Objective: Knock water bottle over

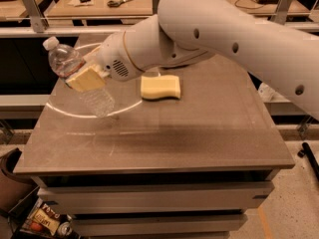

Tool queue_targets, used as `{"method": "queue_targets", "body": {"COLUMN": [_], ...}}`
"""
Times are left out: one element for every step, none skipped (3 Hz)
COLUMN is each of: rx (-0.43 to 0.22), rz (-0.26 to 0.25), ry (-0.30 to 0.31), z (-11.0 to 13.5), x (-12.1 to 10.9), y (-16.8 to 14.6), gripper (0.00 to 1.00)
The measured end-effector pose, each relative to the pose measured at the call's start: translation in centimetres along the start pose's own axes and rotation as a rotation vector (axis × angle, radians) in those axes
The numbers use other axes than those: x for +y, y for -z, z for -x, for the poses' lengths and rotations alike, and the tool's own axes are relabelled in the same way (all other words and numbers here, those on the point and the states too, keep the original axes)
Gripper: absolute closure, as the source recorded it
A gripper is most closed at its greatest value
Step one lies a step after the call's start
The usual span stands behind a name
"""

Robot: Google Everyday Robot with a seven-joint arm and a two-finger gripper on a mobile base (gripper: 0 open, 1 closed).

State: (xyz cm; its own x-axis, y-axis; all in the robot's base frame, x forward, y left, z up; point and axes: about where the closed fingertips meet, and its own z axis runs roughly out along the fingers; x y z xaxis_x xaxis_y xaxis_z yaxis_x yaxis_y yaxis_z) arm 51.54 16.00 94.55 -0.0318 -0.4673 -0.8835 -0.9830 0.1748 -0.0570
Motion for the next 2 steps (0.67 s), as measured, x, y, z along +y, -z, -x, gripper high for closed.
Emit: {"method": "queue_targets", "body": {"rx": [0.108, 0.229], "rz": [0.015, 0.027], "ry": [-0.012, -0.035], "z": [-1.0, -2.1], "x": [0.5, 1.5], "y": [0.7, 1.0], "gripper": [1.00, 1.00]}}
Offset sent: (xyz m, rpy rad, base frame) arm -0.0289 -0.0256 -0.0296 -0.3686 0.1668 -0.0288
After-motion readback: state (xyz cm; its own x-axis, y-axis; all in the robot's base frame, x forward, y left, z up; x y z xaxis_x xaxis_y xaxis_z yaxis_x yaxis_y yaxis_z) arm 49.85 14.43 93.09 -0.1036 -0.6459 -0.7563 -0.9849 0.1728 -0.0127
